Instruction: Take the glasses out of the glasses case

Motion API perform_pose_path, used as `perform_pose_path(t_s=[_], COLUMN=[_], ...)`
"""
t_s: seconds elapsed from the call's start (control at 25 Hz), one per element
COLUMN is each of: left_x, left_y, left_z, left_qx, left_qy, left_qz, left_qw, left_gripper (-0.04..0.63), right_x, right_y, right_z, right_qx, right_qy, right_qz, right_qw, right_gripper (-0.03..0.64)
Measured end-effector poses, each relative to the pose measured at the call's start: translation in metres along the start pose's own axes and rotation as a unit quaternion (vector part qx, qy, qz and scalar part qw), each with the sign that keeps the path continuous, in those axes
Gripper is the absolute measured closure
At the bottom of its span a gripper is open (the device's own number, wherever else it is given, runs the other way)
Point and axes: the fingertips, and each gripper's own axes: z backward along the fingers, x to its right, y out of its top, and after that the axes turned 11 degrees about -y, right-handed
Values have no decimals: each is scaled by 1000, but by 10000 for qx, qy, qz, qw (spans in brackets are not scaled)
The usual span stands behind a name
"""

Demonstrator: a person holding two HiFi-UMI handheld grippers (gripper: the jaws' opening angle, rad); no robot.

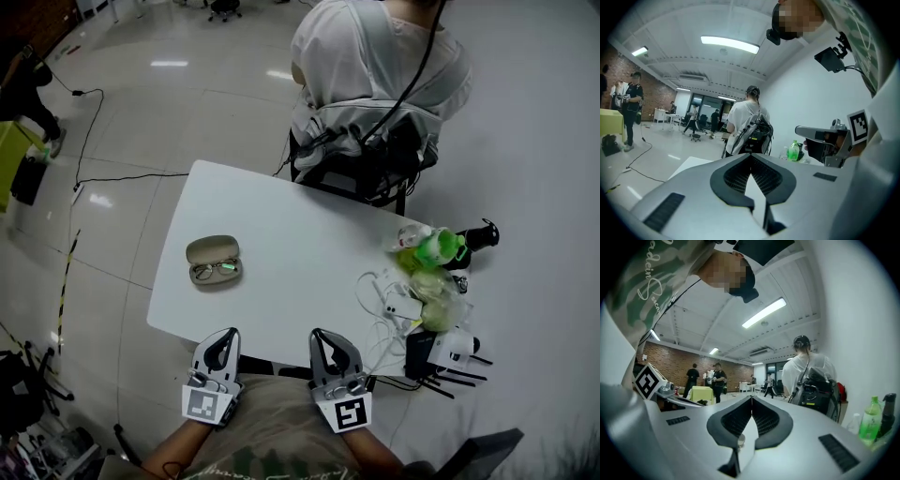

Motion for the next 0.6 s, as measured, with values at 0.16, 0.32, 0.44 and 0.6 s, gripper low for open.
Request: perform_pose_path(t_s=[0.16, 0.32, 0.44, 0.6], left_x=[-26, -47, -55, -75], left_y=[-15, -15, -19, -25], left_z=[-7, -15, -17, -18], left_qx=[-227, -204, -299, -470], left_qy=[114, 413, 666, 992], left_qz=[177, 206, 79, 52], left_qw=[9995, 9987, 9973, 9939], left_gripper=[589, 589, 588, 588], right_x=[-20, -18, -16, -28], right_y=[-7, -7, -4, -9], right_z=[-21, -39, -53, -73], right_qx=[-143, -151, -57, -115], right_qy=[464, 765, 930, 1164], right_qz=[-12, -43, -123, -260], right_qw=[9988, 9969, 9956, 9928], right_gripper=[604, 604, 604, 604])
